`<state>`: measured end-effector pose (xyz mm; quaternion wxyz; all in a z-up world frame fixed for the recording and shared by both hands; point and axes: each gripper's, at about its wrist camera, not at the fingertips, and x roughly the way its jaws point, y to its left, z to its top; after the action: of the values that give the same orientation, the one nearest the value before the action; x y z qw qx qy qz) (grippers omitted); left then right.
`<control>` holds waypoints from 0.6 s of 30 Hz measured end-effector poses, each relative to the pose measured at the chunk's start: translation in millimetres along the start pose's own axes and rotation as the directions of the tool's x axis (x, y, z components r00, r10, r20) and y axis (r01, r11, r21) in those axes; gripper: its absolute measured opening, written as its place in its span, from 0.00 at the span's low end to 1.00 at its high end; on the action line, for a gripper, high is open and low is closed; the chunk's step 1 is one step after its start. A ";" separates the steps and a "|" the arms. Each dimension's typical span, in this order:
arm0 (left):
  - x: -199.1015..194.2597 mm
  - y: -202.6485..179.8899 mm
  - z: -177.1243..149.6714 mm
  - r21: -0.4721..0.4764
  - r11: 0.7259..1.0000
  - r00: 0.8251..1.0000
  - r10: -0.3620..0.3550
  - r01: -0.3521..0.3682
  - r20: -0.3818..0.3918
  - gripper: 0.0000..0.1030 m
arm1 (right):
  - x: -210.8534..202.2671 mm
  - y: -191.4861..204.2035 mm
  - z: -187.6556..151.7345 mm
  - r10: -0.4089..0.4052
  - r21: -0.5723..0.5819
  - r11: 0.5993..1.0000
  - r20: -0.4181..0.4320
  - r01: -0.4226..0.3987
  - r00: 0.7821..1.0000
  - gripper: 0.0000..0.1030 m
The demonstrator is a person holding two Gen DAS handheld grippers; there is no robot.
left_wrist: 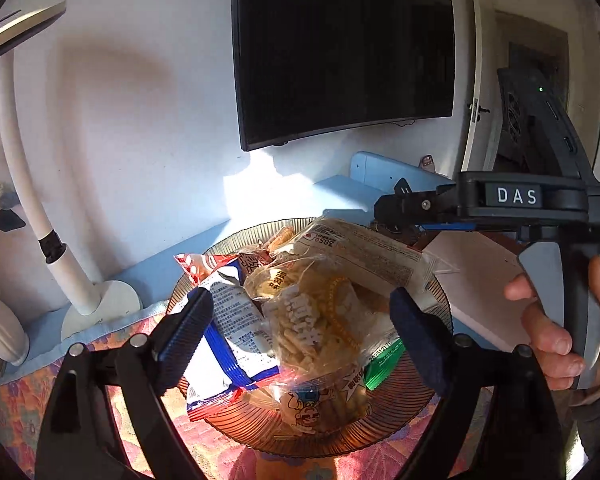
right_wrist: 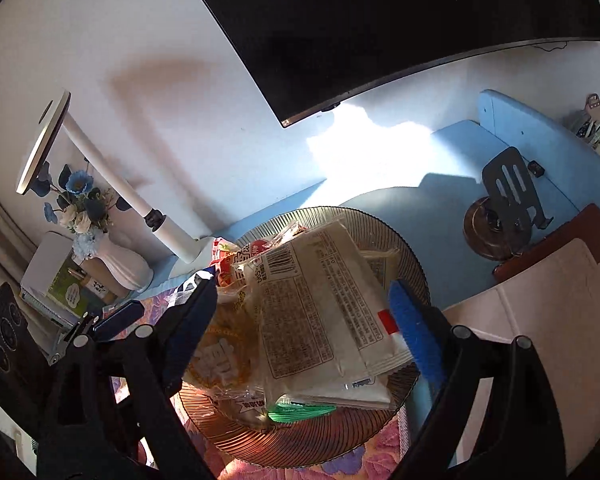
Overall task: Organize snacks
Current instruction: 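Open both tools to drop the bun and bread pack into the bowl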
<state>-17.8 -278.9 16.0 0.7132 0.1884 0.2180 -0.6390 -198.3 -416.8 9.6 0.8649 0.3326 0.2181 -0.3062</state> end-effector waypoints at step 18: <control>-160.3 62.7 -73.0 -0.200 0.972 0.985 0.143 -0.122 0.095 0.93 | -56.1 135.0 -92.6 0.108 -0.220 0.970 0.010 -0.103 0.994 0.97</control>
<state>25.2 -98.9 42.9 0.7801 0.0973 0.2270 -0.5748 -163.5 -249.8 38.5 0.9138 0.2427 0.2229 -0.2373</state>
